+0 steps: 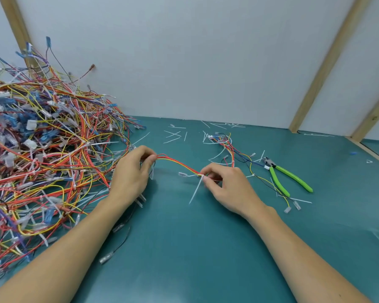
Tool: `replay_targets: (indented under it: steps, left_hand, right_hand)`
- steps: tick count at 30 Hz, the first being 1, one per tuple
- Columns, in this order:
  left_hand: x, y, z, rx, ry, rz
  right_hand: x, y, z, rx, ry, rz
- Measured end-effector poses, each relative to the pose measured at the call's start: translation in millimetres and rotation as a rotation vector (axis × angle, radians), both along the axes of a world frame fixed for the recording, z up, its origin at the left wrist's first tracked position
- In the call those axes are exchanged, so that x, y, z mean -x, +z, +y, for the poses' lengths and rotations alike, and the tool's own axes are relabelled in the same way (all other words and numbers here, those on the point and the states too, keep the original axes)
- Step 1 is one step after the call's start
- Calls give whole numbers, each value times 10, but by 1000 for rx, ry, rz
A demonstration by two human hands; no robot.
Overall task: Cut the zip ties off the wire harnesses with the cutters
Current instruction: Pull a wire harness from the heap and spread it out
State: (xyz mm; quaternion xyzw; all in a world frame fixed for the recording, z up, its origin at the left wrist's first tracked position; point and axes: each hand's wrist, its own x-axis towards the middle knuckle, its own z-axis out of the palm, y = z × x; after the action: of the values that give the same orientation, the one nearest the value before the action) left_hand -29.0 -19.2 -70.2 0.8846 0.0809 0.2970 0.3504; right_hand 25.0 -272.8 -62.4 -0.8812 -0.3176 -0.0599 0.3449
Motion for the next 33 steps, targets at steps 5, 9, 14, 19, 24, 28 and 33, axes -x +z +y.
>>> replay_targets:
  steps: [5,9,14,19,24,28,33]
  left_hand:
    - [52,97,-66,-202,24,-85]
    - [145,261,-318,-373,-106,-207]
    - [181,153,-569,-404,-282,37]
    - [112,113,-456,-410,-317,41]
    - [89,106,-357,-312,-271,72]
    - [88,82,-301,-248,-248,119]
    - [72,60,-235,-220,-107,179]
  right_hand:
    - [-60,-42,1,-87,-76,-43]
    - [-20,-40,74,-85,-57,-184]
    - [51,-23,173,-76,38,-336]
    - [4,-39,157,27,70,-268]
    - [-63,-76,67,114,12,-129]
    - [-98,-73,32,177,-46,-144]
    - [-84,-42,43,184,-13,-50]
